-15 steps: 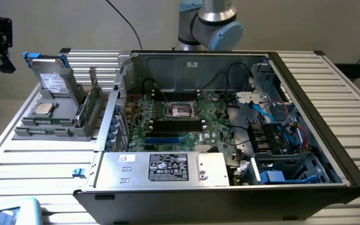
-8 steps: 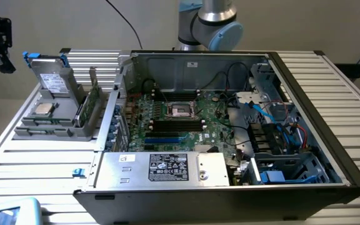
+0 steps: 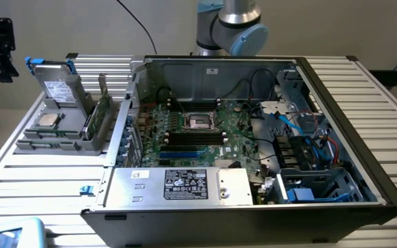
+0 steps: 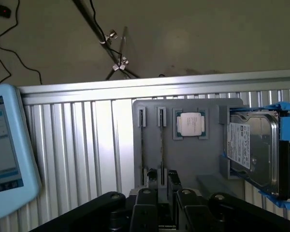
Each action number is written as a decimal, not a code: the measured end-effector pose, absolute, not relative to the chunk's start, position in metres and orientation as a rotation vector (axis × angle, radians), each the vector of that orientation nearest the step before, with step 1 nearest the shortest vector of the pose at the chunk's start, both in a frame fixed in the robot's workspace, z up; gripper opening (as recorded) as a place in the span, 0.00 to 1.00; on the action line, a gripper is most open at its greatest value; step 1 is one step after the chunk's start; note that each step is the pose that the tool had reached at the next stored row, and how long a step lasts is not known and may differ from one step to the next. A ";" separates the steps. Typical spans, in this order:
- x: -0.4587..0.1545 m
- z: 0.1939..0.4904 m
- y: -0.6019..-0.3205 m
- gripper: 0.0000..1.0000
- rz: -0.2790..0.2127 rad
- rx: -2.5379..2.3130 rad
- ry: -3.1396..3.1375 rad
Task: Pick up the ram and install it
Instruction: 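Pick up the ram and move it above insertion slot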
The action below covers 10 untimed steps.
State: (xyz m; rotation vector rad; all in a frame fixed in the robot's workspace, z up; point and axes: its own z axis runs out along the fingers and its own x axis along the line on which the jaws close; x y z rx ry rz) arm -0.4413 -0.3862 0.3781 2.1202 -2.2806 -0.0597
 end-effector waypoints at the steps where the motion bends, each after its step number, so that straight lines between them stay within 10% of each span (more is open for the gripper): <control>1: -0.441 0.378 -0.386 0.31 -0.060 2.120 -2.281; 10: -0.441 0.376 -0.386 0.43 -0.029 2.107 -2.269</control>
